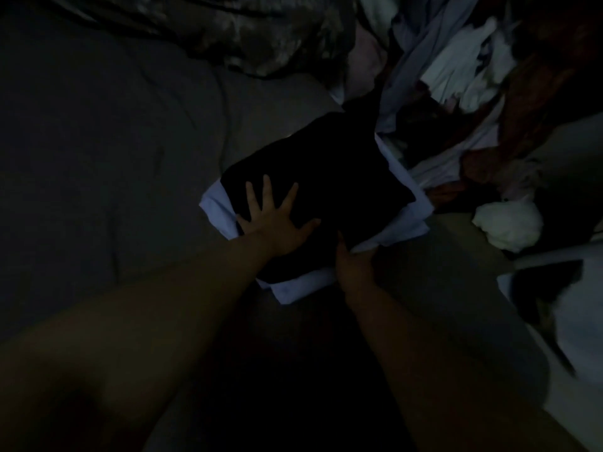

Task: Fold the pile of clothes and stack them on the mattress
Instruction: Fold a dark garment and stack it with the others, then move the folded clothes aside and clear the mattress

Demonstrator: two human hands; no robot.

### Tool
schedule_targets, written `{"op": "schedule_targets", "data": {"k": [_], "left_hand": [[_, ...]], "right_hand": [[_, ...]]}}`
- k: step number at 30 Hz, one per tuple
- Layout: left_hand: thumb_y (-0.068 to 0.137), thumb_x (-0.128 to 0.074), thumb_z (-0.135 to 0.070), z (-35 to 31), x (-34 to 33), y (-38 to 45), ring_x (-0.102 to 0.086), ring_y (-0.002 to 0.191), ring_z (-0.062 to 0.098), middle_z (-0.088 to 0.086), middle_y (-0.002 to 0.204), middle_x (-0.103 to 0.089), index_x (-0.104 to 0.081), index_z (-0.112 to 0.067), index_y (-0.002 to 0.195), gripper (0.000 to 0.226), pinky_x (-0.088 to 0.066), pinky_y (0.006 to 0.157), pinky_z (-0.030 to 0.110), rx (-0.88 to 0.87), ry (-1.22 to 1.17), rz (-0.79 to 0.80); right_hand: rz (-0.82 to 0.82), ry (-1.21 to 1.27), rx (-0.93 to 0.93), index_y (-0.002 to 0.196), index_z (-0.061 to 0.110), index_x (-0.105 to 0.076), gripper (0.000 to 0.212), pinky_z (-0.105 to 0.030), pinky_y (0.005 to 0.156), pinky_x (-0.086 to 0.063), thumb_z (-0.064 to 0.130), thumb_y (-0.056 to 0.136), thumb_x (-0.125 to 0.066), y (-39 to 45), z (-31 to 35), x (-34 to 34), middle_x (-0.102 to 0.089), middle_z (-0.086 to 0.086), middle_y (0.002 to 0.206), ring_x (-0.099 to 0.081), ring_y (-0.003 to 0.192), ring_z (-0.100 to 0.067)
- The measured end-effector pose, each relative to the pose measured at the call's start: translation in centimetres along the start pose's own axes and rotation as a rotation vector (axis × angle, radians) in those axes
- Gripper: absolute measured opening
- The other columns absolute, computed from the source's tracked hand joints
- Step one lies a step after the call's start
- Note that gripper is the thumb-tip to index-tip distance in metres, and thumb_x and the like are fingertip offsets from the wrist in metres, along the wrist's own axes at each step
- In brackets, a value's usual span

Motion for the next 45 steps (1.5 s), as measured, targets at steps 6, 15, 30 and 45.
{"op": "schedule_targets", "data": {"k": [6, 15, 30, 45], "left_hand": [[0.083, -0.032, -0.074, 0.2, -0.2, -0.2, 0.029, 0.139, 0.03, 0.0, 0.154, 0.028, 0.007, -0.047, 0.145, 0.078, -0.001, 0.11, 0.066, 0.024, 0.008, -0.107], [0.088, -0.022, -0.069, 3.7, -2.4, -6.5, -0.002, 0.146, 0.028, 0.009, 0.158, -0.002, -0.014, -0.029, 0.149, 0.073, -0.007, 0.118, 0.045, -0.2, -0.185, -0.282], [0.093, -0.053, -0.032, 37.9, -0.8, -36.5, -0.04, 0.13, 0.041, 0.027, 0.142, -0.038, -0.035, -0.009, 0.143, 0.058, -0.039, 0.103, 0.042, 0.219, -0.244, -0.346], [0.093, -0.049, -0.039, 69.2, 0.2, -66.1, -0.002, 0.145, 0.029, 0.014, 0.157, -0.003, -0.018, -0.022, 0.149, 0.067, -0.018, 0.117, 0.044, 0.587, -0.326, -0.413]], "right_hand": [[-0.104, 0.006, 0.129, 0.143, 0.001, -0.025, 0.057, -0.02, 0.108, -0.023, 0.018, 0.096, -0.053, 0.0, 1.9, -0.2, -0.038, -0.014, 0.144, -0.038, 0.132, -0.025], [-0.194, 0.018, 0.155, 0.149, 0.005, -0.007, 0.076, -0.007, 0.101, -0.01, 0.033, 0.095, -0.052, -8.1, 2.8, -1.1, -0.02, -0.009, 0.155, -0.022, 0.141, -0.018], [0.123, -0.488, 0.526, 0.142, 0.007, -0.034, 0.06, -0.035, 0.11, -0.025, 0.018, 0.087, -0.056, -40.8, -0.9, -19.2, -0.038, -0.019, 0.141, -0.036, 0.132, -0.032], [0.606, -0.528, 0.489, 0.143, -0.001, -0.027, 0.069, -0.03, 0.11, -0.028, 0.022, 0.089, -0.062, -74.5, -15.1, -44.9, -0.038, -0.019, 0.144, -0.038, 0.133, -0.027]]}}
Point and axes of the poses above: each hand's wrist, its own y-axis towards the middle knuckle, its own x-axis out of the back of the hand, z = x × y, the point moved 4 cm from there along y, towards the middle knuckle
